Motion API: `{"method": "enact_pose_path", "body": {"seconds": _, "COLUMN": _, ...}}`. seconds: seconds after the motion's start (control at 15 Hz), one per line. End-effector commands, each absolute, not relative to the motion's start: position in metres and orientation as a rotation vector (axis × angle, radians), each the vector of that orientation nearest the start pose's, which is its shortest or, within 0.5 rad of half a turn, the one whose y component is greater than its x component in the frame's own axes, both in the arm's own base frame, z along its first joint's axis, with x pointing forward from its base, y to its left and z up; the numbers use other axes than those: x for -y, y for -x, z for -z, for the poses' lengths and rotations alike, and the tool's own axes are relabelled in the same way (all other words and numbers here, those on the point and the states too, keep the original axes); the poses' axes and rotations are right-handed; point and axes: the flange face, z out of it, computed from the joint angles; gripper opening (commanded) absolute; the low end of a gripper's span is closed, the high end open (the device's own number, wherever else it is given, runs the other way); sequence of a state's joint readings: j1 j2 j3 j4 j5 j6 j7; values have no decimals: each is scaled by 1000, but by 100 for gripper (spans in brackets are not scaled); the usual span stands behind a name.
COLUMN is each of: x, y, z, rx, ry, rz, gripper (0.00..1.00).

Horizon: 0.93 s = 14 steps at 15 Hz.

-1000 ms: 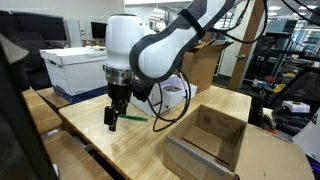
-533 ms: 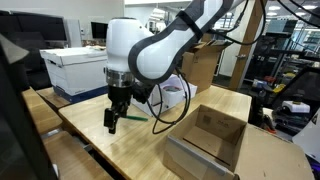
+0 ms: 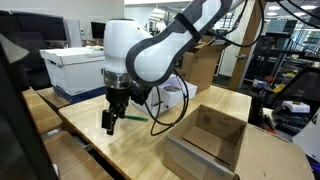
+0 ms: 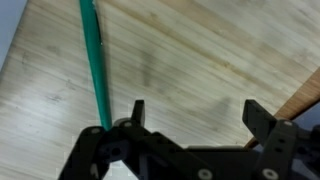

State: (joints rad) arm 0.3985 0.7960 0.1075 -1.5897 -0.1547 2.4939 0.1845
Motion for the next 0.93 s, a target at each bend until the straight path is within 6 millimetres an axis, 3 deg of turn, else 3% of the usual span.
{"method": "enact_pose_path", "body": {"seconds": 0.0, "x": -337, "y": -623, "z": -184, "rx": 646, "ry": 3084, "rz": 220, "gripper": 100}}
{"method": "enact_pose_path", "body": {"seconds": 0.87, "x": -335, "y": -621, "z": -186, "rx": 446, "ry": 3218, "rz": 281, "gripper": 100}}
